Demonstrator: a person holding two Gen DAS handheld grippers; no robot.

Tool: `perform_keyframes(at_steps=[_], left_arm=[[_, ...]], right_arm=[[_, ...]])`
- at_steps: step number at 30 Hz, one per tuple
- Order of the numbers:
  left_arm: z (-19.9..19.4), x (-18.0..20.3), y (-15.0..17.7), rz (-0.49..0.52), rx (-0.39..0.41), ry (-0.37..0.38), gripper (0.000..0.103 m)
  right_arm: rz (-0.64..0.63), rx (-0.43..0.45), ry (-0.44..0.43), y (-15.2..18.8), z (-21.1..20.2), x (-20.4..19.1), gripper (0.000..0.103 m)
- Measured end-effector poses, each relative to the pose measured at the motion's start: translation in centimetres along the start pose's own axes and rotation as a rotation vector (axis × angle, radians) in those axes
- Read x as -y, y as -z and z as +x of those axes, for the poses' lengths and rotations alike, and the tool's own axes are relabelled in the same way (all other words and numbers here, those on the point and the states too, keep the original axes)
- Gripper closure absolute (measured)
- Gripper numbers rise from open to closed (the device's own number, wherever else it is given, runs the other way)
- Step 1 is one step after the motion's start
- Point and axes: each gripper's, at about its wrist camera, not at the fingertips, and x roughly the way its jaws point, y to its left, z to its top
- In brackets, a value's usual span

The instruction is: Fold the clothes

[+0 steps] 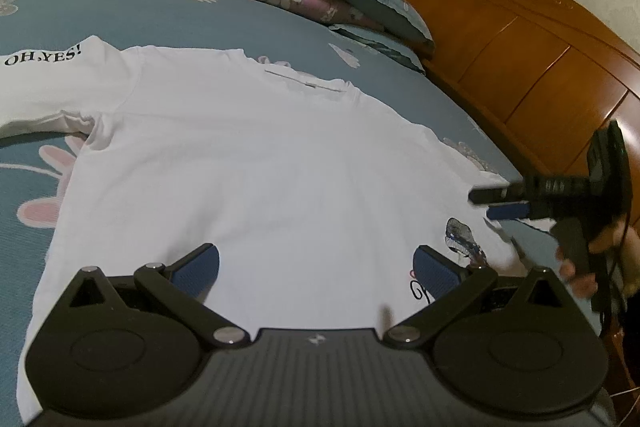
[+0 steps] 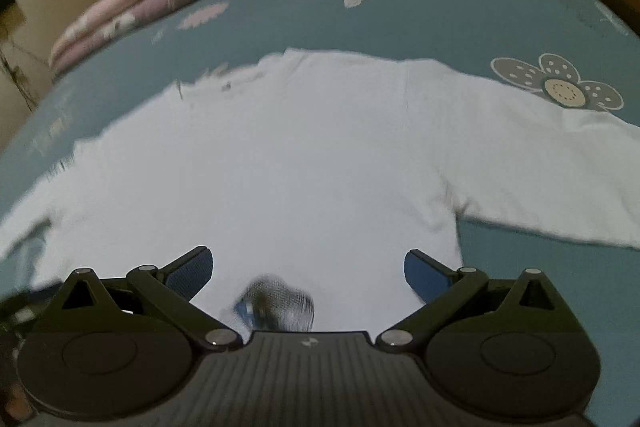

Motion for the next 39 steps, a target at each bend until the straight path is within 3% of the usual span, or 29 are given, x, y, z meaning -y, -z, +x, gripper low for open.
perform_keyframes(at_steps=[5, 10, 14, 17, 22, 29, 34, 39], left_arm=[[0.2, 0.5, 0.3, 0.040, 0.000, -0.020, 0.001], [0.2, 0.6, 0.4, 0.053, 0.000, -0.026, 0.001], [0.2, 0.6, 0.3, 0.050, -0.005, -0.024, 0.001], [0.0, 1.0, 0.1, 0.053, -0.015, -0.018, 0.001], [0.4, 1.6, 0.5, 0.113, -0.031, -0.001, 0.001], [1.1, 2.4, 0.8, 0.185, -0.039, -0.041, 0.001], [1.4, 2.5, 1.0, 0.196, -0.022, -0.054, 0.001], [1.6, 2.7, 1.0, 0.202, -0.013, -0.068, 0.001]], right_arm=[[-0.034, 0.002, 0.078, 3.5, -0.7, -1.4, 0.000], [-0.049, -0.044, 0.061, 6.4, -2.7, -1.9, 0.000], [0.007, -0.011, 0.042, 5.7, -5.3, 0.3, 0.000], [0.077, 0.068, 0.117, 3.8, -7.7, 4.2, 0.000], [0.262, 0.188, 0.259, 0.1, -11.0, 14.5, 0.000], [0.464, 0.267, 0.291, -2.6, -11.7, 27.5, 0.000], [0.530, 0.250, 0.275, -2.9, -8.0, 32.4, 0.000], [0.475, 0.273, 0.319, -2.6, -6.2, 34.2, 0.000]])
